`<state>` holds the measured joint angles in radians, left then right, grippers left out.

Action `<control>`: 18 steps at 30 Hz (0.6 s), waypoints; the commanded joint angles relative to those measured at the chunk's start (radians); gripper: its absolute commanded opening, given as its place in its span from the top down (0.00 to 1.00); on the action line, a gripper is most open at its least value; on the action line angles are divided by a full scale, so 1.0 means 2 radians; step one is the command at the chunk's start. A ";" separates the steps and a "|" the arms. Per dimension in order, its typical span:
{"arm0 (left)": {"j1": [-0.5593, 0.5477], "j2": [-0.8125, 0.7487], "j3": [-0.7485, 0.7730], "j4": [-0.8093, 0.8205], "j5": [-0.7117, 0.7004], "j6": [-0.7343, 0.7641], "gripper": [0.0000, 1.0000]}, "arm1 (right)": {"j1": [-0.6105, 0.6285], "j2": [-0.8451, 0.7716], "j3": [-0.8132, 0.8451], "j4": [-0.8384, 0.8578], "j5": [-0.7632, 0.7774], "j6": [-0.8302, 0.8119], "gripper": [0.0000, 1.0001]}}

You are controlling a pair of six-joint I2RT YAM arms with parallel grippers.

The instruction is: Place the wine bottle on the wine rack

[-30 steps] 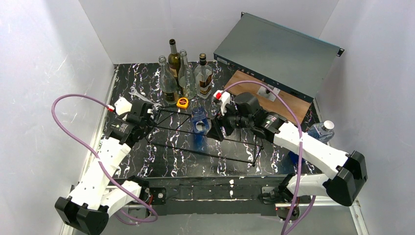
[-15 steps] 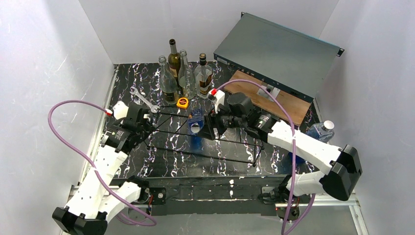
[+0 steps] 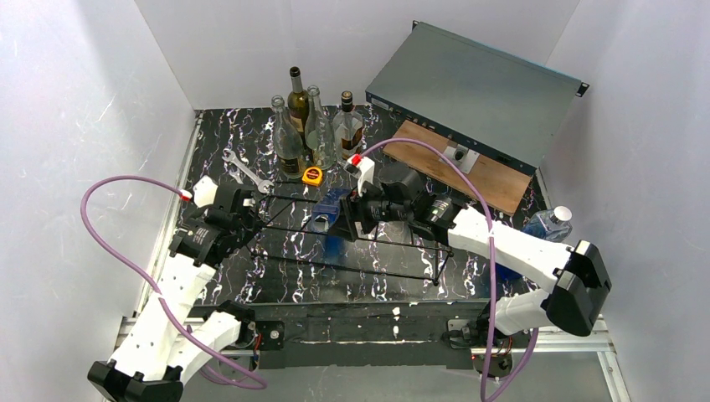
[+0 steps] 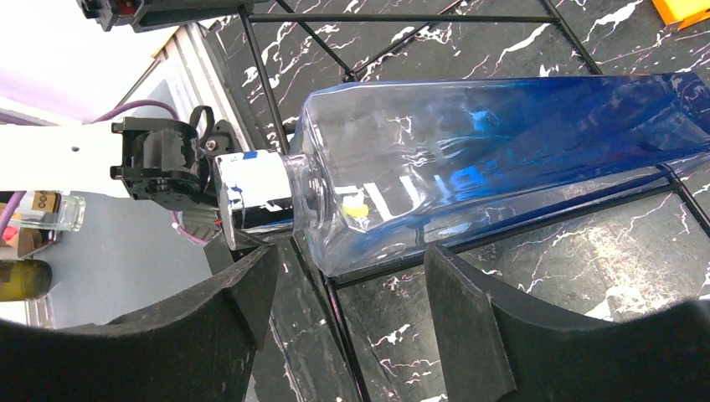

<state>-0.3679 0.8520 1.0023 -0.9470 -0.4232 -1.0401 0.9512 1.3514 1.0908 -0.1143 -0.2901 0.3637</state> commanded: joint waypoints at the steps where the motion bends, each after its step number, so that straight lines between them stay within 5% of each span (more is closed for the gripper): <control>1: 0.002 -0.008 -0.004 -0.036 0.005 0.006 0.64 | 0.003 0.000 0.026 0.022 0.007 -0.003 0.27; 10: 0.002 -0.020 0.009 -0.049 0.008 0.013 0.56 | 0.003 -0.006 0.015 0.049 -0.008 0.013 0.25; 18: 0.002 -0.043 0.060 -0.073 0.001 0.062 0.27 | 0.003 -0.013 0.042 0.000 0.007 -0.006 0.23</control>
<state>-0.3683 0.7944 1.0462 -1.0302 -0.4019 -0.9821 0.9512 1.3567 1.1110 -0.1051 -0.2977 0.3855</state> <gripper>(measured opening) 0.689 0.759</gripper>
